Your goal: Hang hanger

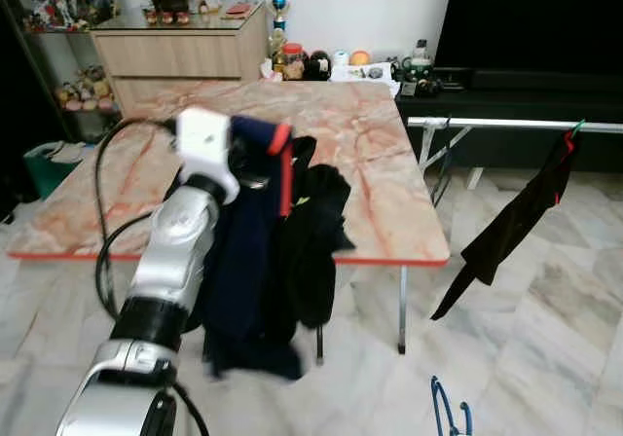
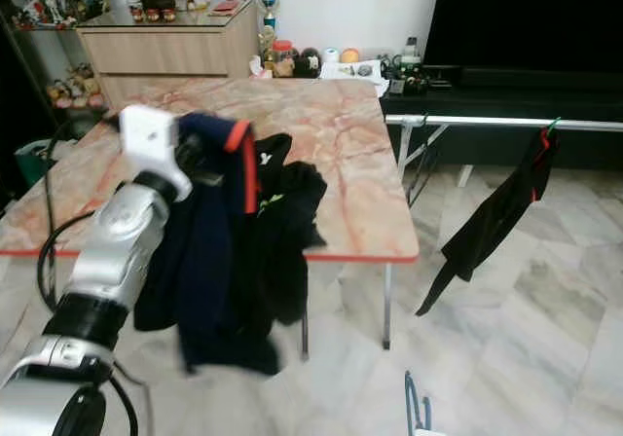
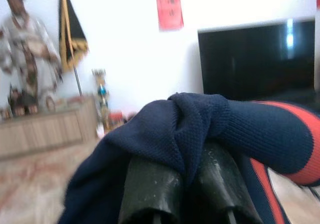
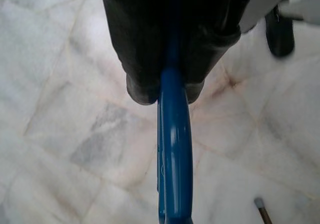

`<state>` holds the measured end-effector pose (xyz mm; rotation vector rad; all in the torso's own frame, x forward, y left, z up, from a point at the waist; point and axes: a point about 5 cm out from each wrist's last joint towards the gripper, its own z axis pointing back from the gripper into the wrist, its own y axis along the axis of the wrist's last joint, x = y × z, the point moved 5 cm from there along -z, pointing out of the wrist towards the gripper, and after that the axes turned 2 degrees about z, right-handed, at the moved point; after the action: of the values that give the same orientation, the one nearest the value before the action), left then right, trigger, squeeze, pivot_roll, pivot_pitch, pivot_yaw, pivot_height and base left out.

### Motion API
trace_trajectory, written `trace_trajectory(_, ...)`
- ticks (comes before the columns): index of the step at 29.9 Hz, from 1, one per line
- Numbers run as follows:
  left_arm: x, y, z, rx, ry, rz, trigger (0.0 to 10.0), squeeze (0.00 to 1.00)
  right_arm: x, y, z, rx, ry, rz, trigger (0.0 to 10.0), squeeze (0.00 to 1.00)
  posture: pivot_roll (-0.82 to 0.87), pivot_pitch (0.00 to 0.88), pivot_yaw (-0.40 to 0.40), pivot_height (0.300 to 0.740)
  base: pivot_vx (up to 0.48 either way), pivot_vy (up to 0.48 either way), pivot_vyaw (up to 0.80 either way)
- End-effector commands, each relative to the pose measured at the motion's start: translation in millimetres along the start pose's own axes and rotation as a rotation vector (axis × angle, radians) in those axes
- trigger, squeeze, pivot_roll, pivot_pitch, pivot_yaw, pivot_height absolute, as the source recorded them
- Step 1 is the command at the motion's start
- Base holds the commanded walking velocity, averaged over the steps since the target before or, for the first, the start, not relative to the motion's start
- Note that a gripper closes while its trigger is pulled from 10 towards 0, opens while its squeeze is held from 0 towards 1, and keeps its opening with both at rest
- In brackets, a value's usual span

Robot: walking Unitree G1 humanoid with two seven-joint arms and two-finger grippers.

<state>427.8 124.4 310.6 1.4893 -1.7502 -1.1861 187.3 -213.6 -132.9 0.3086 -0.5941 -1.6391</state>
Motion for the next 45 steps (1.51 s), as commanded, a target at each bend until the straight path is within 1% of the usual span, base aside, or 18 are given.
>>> trace_trajectory(1, -14.6, 2.0, 1.0, 0.005, 0.032, -0.028, 10.0, 0.00, -10.3, 4.8, -0.2, 0.011, 0.024, -0.004, 10.0, 0.00, 0.06, 0.000, 0.000, 0.740, 0.352, 0.000, 0.00)
trace_trajectory(7, -18.6, 9.9, -15.0, 0.009, 0.044, -0.046, 10.0, 0.00, -10.7, 4.7, -0.3, 0.008, 0.022, -0.005, 10.0, 0.00, 0.06, 0.000, 0.005, 0.740, 0.356, 0.000, 0.00)
trace_trajectory(14, -22.0, 13.8, -20.1, 0.017, 0.043, -0.058, 10.0, 0.00, -12.0, 4.5, -0.2, 0.006, 0.025, -0.003, 10.0, 0.00, 0.07, 0.000, 0.005, 0.740, 0.369, 0.000, 0.00)
trace_trajectory(17, -25.1, 8.3, -17.6, 0.008, 0.060, -0.053, 10.0, 0.00, -13.7, 4.1, -0.1, 0.004, 0.032, 0.008, 10.0, 0.00, 0.07, 0.000, 0.003, 0.740, 0.371, 0.000, 0.00)
trace_trajectory(22, -15.0, -32.6, 6.0, -0.100, 0.040, -0.040, 10.0, 0.00, -16.1, 3.1, 0.1, 0.001, 0.036, 0.013, 10.0, 0.00, 0.07, 0.000, 0.001, 0.740, 0.364, 0.000, 0.00)
trace_trajectory(25, 4.3, -65.5, 27.6, -0.212, -0.052, 0.003, 10.0, 0.00, -17.3, 2.1, 0.4, -0.001, 0.037, 0.020, 10.0, 0.00, 0.07, 0.000, -0.002, 0.740, 0.097, 0.000, 0.00)
trace_trajectory(26, 7.3, -68.9, 31.7, -0.218, -0.067, -0.006, 10.0, 0.00, -17.4, 2.0, 0.4, -0.001, 0.036, 0.021, 10.0, 0.00, 0.07, 0.000, -0.002, 0.740, 0.000, 0.000, 0.00)
trace_trajectory(28, 14.2, -93.2, 57.7, -0.303, -0.099, 0.016, 10.0, 0.00, -19.2, 1.0, 0.6, -0.004, 0.041, 0.029, 10.0, 0.00, 0.08, 0.000, -0.001, 0.740, 0.000, 0.000, 0.00)
trace_trajectory(30, 14.3, -103.5, 74.9, -0.341, -0.100, 0.015, 10.0, 0.00, -20.5, 0.2, 0.8, -0.007, 0.044, 0.032, 10.0, 0.00, 0.08, 0.000, 0.000, 0.740, 0.000, 0.000, 0.00)
trace_trajectory(31, 14.3, -103.5, 74.9, -0.341, -0.100, 0.015, 10.0, 0.00, -20.5, 0.2, 0.8, -0.007, 0.044, 0.032, 10.0, 0.00, 0.08, 0.000, 0.000, 0.740, 0.000, 0.000, 0.00)
trace_trajectory(32, 13.7, -112.2, 87.7, -0.384, -0.092, 0.035, 10.0, 0.00, -21.5, -0.3, 1.0, -0.009, 0.046, 0.037, 10.0, 0.00, 0.08, 0.000, 0.001, 0.740, 0.000, 0.000, 0.00)
trace_trajectory(33, 11.8, -117.9, 95.7, -0.414, -0.079, 0.030, 10.0, 0.00, -22.1, -0.4, 1.0, -0.009, 0.047, 0.038, 10.0, 0.00, 0.08, 0.000, 0.004, 0.740, 0.000, 0.000, 0.00)
trace_trajectory(34, 8.5, -129.0, 110.2, -0.469, -0.061, 0.009, 10.0, 0.00, -22.8, -0.6, 1.1, -0.009, 0.049, 0.039, 10.0, 0.00, 0.08, 0.000, 0.006, 0.740, 0.000, 0.000, 0.00)
trace_trajectory(35, 8.5, -129.0, 110.2, -0.469, -0.061, 0.009, 10.0, 0.00, -22.8, -0.6, 1.1, -0.009, 0.049, 0.039, 10.0, 0.00, 0.08, 0.000, 0.006, 0.740, 0.000, 0.000, 0.00)
trace_trajectory(36, 8.0, -133.9, 119.1, -0.495, -0.057, 0.008, 10.0, 0.00, -23.3, -0.5, 1.2, -0.009, 0.049, 0.040, 10.0, 0.00, 0.07, 0.000, 0.007, 0.740, 0.000, 0.000, 0.00)
trace_trajectory(39, 7.8, -136.0, 127.2, -0.516, -0.045, 0.009, 10.0, 0.00, -23.4, 0.2, 1.0, -0.008, 0.049, 0.042, 10.0, 0.00, 0.07, 0.000, 0.010, 0.740, 0.000, 0.000, 0.00)
trace_trajectory(44, 11.7, -132.2, 126.6, -0.502, -0.046, 0.019, 10.0, 0.00, -23.4, 1.7, 0.8, -0.006, 0.048, 0.045, 10.0, 0.00, 0.07, 0.000, 0.010, 0.740, 0.000, 0.000, 0.00)
trace_trajectory(45, 14.7, -129.1, 124.3, -0.487, -0.045, 0.047, 10.0, 0.00, -23.5, 2.4, 0.7, -0.005, 0.049, 0.046, 10.0, 0.00, 0.07, 0.000, 0.012, 0.740, 0.000, 0.000, 0.00)
